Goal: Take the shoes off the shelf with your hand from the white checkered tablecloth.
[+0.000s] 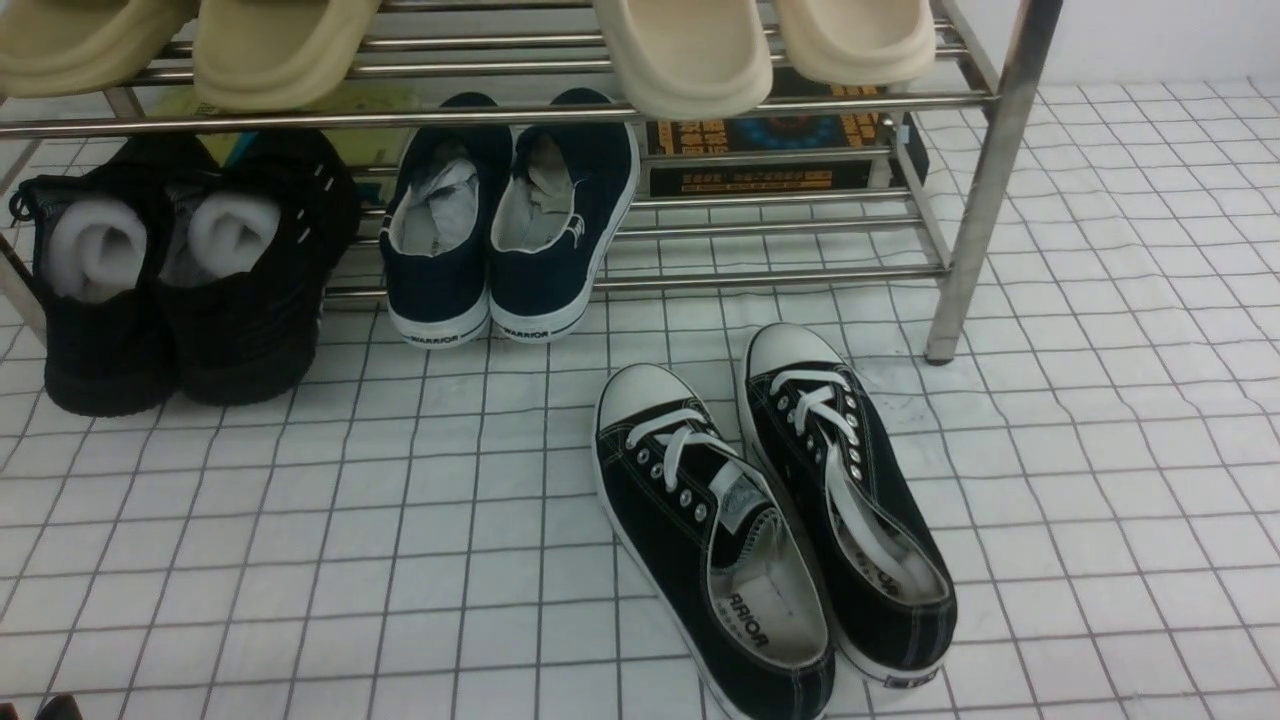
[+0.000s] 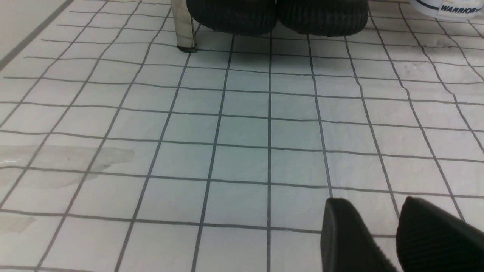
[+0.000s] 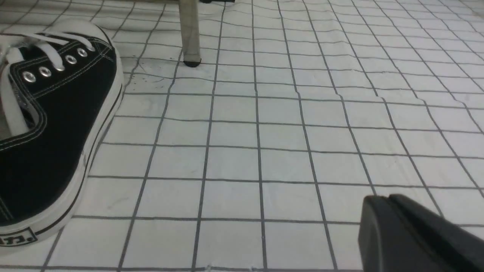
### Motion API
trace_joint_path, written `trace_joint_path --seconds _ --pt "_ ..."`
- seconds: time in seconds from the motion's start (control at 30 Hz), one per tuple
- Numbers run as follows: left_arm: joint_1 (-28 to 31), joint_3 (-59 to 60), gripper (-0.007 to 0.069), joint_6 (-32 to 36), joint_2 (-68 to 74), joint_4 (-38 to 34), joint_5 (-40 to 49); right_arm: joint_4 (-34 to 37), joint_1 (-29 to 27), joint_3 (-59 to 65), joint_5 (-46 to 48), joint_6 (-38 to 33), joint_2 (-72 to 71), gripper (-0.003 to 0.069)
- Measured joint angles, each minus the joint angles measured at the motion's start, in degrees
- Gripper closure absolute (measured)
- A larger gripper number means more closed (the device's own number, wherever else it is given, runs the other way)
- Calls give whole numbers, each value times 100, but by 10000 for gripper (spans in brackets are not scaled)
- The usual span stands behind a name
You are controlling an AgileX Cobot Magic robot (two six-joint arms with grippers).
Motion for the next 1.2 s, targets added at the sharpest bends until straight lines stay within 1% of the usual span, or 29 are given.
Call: trace_joint_path --seconds 0.2,0.3,0.4,1.2 --pt "0 0 384 0 0 0 0 -154 25 -42 244 461 0 627" --pt "0 0 384 0 0 0 0 -240 207 -48 266 516 0 627" --pt "0 0 384 0 0 1 0 -281 418 -48 272 539 0 625" --pt "0 0 384 0 0 1 0 -302 419 -48 272 539 0 594"
